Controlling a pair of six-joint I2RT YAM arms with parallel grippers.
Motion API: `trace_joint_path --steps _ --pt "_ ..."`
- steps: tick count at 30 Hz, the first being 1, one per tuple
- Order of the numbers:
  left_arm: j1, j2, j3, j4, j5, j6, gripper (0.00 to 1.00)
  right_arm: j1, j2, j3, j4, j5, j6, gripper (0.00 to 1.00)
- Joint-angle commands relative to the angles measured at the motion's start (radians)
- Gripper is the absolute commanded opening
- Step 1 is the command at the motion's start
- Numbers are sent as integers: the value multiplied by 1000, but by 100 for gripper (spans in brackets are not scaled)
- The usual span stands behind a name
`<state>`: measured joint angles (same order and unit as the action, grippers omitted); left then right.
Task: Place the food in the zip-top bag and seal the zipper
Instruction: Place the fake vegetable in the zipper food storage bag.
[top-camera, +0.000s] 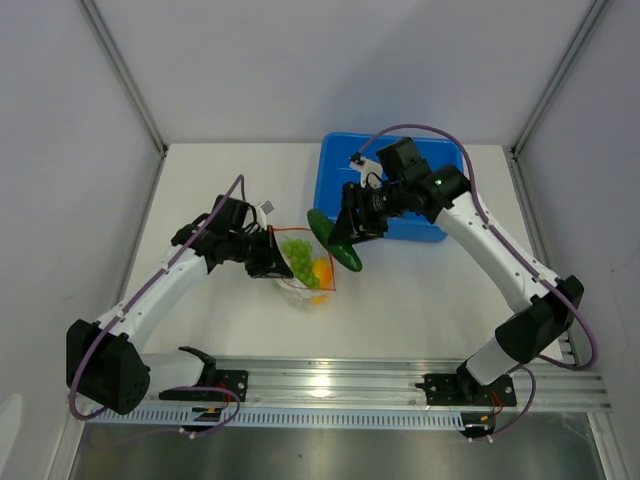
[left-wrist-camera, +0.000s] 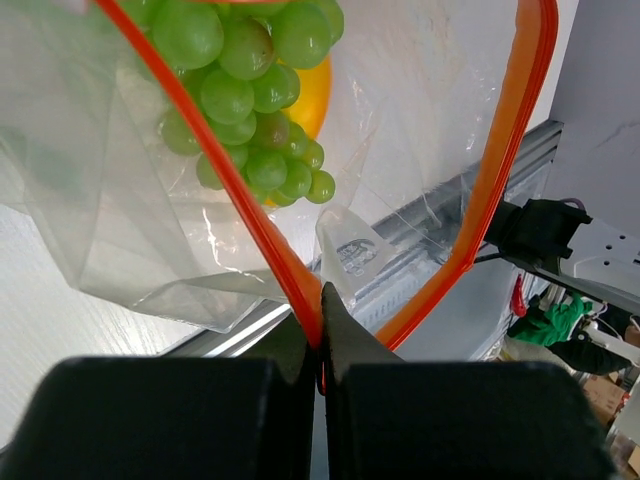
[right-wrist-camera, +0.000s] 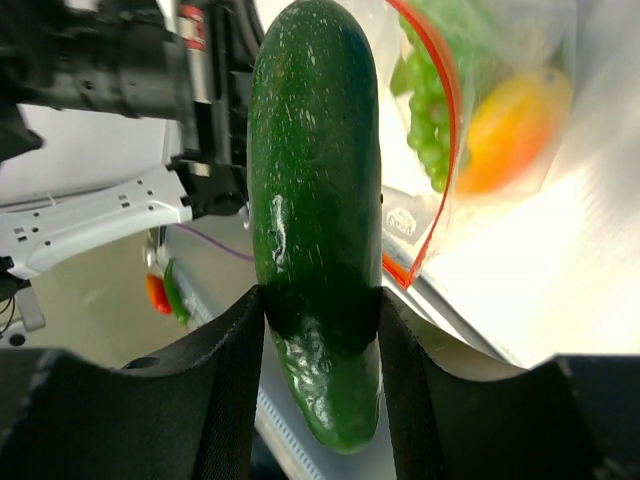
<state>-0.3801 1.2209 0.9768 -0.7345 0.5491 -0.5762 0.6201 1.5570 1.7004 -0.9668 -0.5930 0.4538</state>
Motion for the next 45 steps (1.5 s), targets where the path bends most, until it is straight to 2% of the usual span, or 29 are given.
trace_joint_path --steps 1,4,15,21,27,36,42,45 --pt "-13 -35 28 -2 -18 -8 1 23 40 67 -93 -57 -17 0" --pt "-17 -46 22 7 -21 -5 1 47 89 135 -159 -10 -24 0" --pt "-39 -66 0 60 -51 -39 1 115 307 326 -343 18 -90 0" --pt "-60 -80 -24 95 -64 -79 0 122 354 338 -357 33 -116 0" --pt "-75 -80 -4 80 -64 -77 1 142 388 326 -279 101 -133 0" --pt "-75 -81 -6 11 -60 -54 1 190 454 354 -141 116 -133 0" --pt "-75 -84 13 -19 -55 -56 1 216 469 344 -46 225 -178 0" --pt "-75 -78 26 -23 -43 -63 1 221 451 283 28 262 -181 2"
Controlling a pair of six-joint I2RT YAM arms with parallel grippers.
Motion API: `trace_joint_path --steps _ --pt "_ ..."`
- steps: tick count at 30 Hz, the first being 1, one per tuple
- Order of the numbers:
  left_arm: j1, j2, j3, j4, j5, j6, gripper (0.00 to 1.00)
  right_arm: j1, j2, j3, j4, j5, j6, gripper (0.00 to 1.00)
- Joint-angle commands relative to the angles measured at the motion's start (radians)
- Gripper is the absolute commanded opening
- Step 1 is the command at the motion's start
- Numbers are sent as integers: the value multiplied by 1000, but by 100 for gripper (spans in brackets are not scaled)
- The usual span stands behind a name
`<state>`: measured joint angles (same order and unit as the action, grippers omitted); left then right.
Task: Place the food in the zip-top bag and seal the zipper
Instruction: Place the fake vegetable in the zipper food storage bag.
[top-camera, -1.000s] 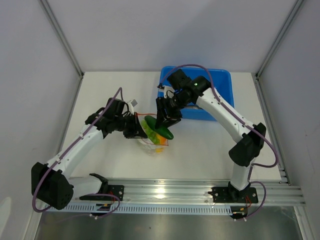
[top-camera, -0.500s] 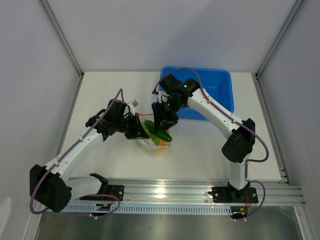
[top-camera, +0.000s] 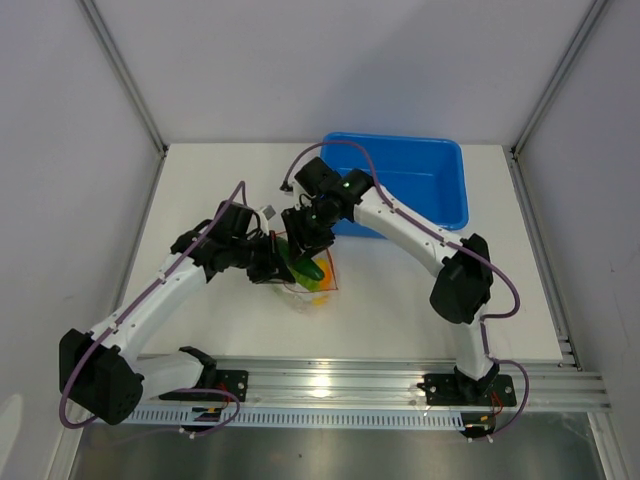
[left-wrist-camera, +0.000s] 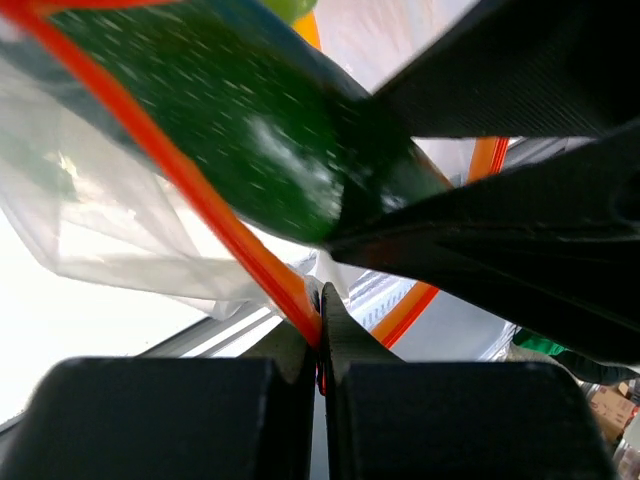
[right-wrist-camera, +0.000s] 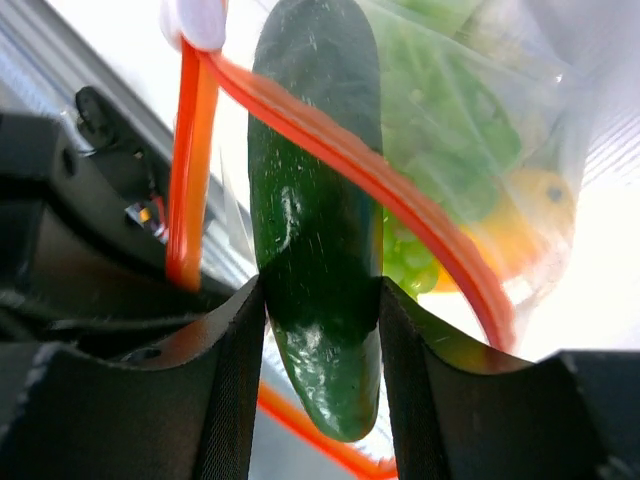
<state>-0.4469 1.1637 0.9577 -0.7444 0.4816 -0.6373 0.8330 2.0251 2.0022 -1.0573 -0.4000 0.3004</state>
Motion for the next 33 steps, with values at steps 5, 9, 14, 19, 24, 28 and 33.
trace_joint_path --steps 5,9,14,19,24,28,33 --pt "-9 -18 55 -12 35 -18 1 15 -71 -126 206 124 -44 14" --pt "-9 -15 55 -7 45 -24 0 28 -101 -201 233 171 -72 29" --pt "-9 -13 59 -9 43 -24 0 40 -169 -221 243 208 -101 54" --pt "-7 -15 65 -16 32 -18 1 44 -242 -180 203 217 -127 56" --pt "-7 -16 62 -23 22 -10 1 43 -284 -128 120 222 -156 86" --pt "-7 -27 61 -24 14 -10 1 40 -330 -164 137 302 -149 99" --pt "-7 -55 46 -29 8 -16 1 -24 -339 -174 163 229 -90 100"
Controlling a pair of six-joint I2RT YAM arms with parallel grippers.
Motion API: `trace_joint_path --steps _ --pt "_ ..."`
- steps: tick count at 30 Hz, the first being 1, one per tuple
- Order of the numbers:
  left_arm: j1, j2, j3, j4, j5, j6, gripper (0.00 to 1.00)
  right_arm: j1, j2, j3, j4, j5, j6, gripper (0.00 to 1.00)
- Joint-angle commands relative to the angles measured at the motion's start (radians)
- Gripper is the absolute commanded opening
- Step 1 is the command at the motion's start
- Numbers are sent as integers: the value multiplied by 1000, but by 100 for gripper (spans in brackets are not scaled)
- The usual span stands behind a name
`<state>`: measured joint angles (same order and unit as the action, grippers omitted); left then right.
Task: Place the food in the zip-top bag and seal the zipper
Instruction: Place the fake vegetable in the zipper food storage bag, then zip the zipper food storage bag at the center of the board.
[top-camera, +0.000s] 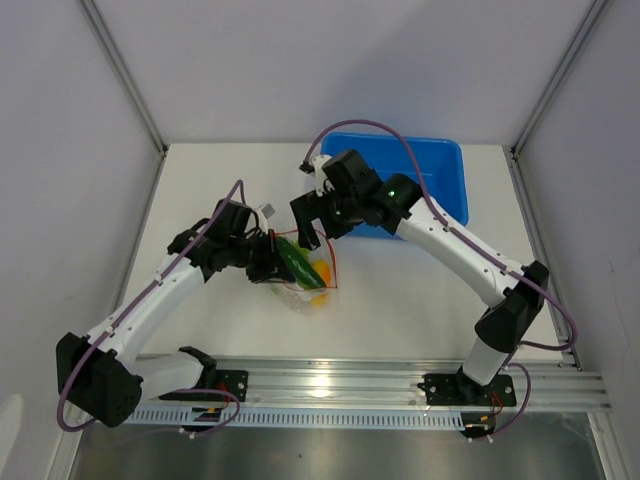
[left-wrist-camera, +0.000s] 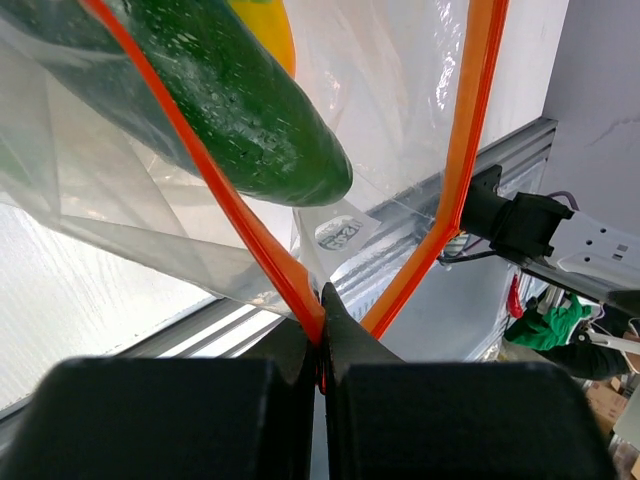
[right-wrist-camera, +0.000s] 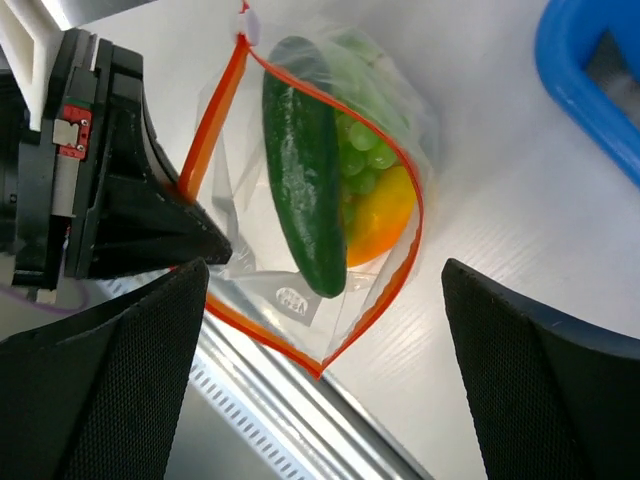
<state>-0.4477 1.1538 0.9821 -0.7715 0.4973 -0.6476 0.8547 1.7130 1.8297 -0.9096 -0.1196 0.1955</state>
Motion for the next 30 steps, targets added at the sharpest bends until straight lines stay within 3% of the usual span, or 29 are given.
trace_joint_path --steps 1,3,12,19,30 --pt "-6 -58 17 -2 -9 -7 1 -89 -18 18 11 -181 9 99" --pt "-6 -69 4 -2 -9 -11 1 -124 14 40 -6 -258 25 99" --pt "-6 -146 -54 -3 -20 -24 1 -121 141 232 -97 -199 -77 99" --pt "-6 -193 -80 -26 -25 0 0 -106 215 261 -127 -224 -110 80" --pt "-6 -181 -23 -123 -32 92 0 -48 133 77 -131 -258 -114 57"
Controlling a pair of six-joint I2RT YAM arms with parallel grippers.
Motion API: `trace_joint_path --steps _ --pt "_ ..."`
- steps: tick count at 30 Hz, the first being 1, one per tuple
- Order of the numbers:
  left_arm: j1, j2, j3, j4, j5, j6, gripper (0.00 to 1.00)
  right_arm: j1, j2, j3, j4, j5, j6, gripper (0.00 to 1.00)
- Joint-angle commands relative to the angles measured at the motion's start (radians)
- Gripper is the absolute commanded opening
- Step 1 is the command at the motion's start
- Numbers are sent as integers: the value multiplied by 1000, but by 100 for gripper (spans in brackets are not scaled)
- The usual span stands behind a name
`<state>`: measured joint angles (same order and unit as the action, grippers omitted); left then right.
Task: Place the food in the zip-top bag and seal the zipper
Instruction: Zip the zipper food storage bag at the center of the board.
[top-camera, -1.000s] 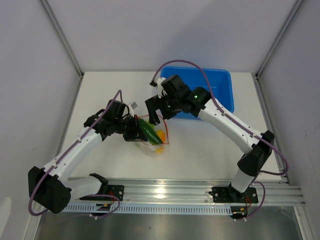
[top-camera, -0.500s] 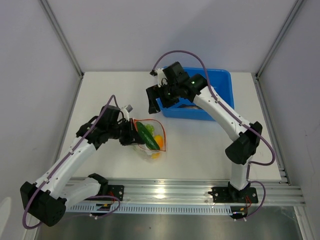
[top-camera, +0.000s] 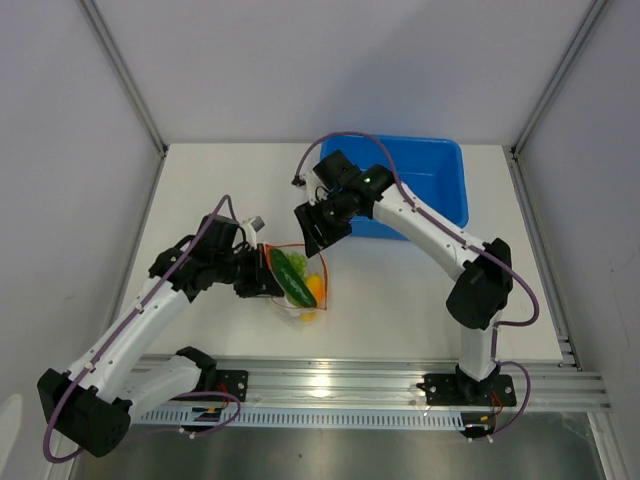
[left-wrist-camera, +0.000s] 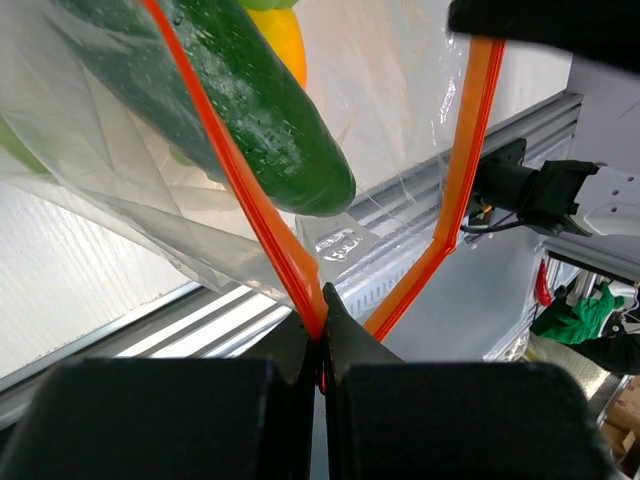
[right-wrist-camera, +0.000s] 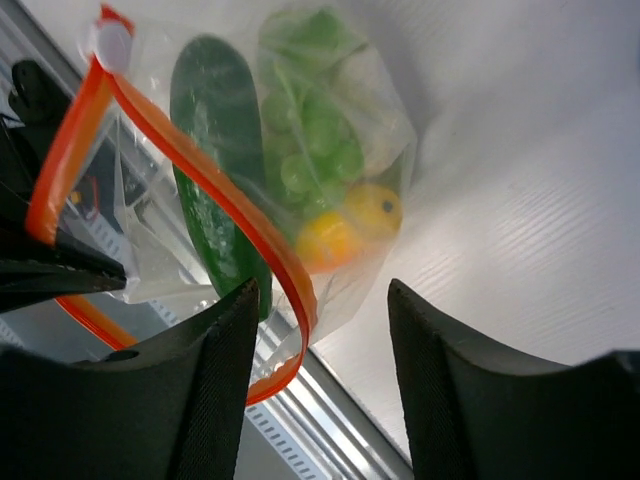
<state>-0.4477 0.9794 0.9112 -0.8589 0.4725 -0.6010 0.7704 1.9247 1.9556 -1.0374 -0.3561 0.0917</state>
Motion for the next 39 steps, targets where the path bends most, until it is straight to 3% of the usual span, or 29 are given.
trace_joint_path --steps 1,3,5,6,7,8,10,14,17,22,29,39 --pt "-6 -4 49 -41 -9 43 1 47 -88 -67 8 -24 -4 56" --pt "-8 -5 37 -32 6 26 1 50 -105 -109 8 -46 11 55" --pt "-8 -13 12 7 21 -3 1 56 -110 -136 17 -46 20 46" --pt "-8 -24 6 18 37 -11 1 59 -104 -133 10 -35 25 37" --pt "-8 -24 2 26 43 -23 1 58 -102 -124 -15 -23 29 16" --pt "-8 -27 -9 29 49 -25 1 59 -101 -100 -27 -9 37 8" --pt "-8 -34 -8 21 42 -19 1 59 -104 -71 -53 16 65 0" --pt "-8 -54 14 -9 -24 4 1 61 -141 -44 -115 3 100 0" --pt "-8 -62 25 -6 -64 -14 1 63 -206 -128 -102 -9 120 0" --pt "-14 -19 37 35 -28 -28 1 53 -297 -282 -26 -55 183 0" --pt "-61 65 185 9 -58 32 1 53 -378 -330 33 -78 305 0" --pt "-144 148 238 67 -15 49 0 58 -444 -425 195 -144 563 0"
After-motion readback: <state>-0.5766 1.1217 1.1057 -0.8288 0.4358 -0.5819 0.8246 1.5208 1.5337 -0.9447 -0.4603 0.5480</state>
